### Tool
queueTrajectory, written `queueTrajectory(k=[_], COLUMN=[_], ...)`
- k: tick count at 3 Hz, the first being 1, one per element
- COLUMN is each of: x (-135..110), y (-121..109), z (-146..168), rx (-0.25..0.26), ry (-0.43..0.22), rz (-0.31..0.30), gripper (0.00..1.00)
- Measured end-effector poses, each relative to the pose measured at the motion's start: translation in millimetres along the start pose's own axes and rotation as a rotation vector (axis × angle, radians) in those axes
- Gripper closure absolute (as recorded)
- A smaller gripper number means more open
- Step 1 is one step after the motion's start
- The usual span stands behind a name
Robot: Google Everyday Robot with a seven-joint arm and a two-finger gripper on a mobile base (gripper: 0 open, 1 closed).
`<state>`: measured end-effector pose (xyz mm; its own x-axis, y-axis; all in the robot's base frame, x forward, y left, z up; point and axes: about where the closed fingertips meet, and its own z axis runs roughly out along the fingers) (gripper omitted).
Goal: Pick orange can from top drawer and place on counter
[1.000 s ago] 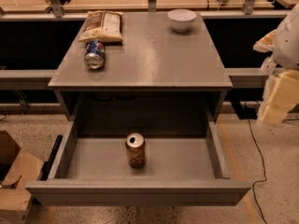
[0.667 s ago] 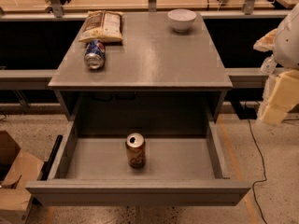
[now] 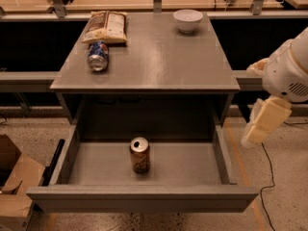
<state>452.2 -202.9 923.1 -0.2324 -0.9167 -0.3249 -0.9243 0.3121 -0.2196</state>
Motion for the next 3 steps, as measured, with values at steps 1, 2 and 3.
queueTrajectory(k=[1,2,3], x=[5.4,-3.6,-22.2], y=[4.0,13.8,17.6], z=[43.7,113.9,159.1], rx=[-0.041,-0.139,-0.22], ry=[-0.053,-0.145,-0.223], rz=[0.026,0.052,0.074], gripper=[0.0,0.0,0.0])
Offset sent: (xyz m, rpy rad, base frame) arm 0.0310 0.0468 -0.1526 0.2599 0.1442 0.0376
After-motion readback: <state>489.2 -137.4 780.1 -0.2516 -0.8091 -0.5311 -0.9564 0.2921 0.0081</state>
